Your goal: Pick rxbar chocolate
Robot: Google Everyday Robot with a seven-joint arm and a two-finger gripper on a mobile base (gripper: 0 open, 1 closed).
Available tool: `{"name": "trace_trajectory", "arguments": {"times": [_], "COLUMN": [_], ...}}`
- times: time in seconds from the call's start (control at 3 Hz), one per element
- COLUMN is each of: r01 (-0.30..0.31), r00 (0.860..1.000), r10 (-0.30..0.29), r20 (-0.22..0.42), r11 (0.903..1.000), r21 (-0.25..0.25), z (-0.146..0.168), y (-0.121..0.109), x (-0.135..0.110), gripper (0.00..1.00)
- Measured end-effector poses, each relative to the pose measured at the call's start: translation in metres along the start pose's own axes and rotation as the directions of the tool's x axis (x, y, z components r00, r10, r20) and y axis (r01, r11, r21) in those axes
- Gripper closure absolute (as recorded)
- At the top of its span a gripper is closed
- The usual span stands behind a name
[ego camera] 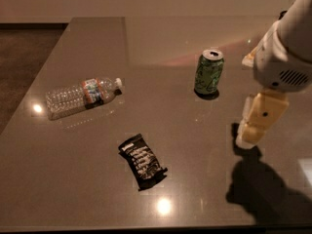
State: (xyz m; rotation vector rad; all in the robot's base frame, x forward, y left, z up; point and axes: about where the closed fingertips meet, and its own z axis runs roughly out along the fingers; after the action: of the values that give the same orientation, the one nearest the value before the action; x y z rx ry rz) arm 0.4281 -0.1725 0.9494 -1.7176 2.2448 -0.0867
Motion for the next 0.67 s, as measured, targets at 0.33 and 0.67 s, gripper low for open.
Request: {"name": "trace_trajectory", "arguments": {"times": [0.33,0.67], "r01": [-0.025,-0.083], "r00": [1.0,0.996], "r10": [0.025,0.085], "r20": [0.004,0.022], "r11": [0.9995,0.9941], "r21": [-0.021,-0.07], "z": [0.03,0.058], "y": [0.015,0.026], "x": [-0.021,-0.04], "gripper": [0.0,0.0]}}
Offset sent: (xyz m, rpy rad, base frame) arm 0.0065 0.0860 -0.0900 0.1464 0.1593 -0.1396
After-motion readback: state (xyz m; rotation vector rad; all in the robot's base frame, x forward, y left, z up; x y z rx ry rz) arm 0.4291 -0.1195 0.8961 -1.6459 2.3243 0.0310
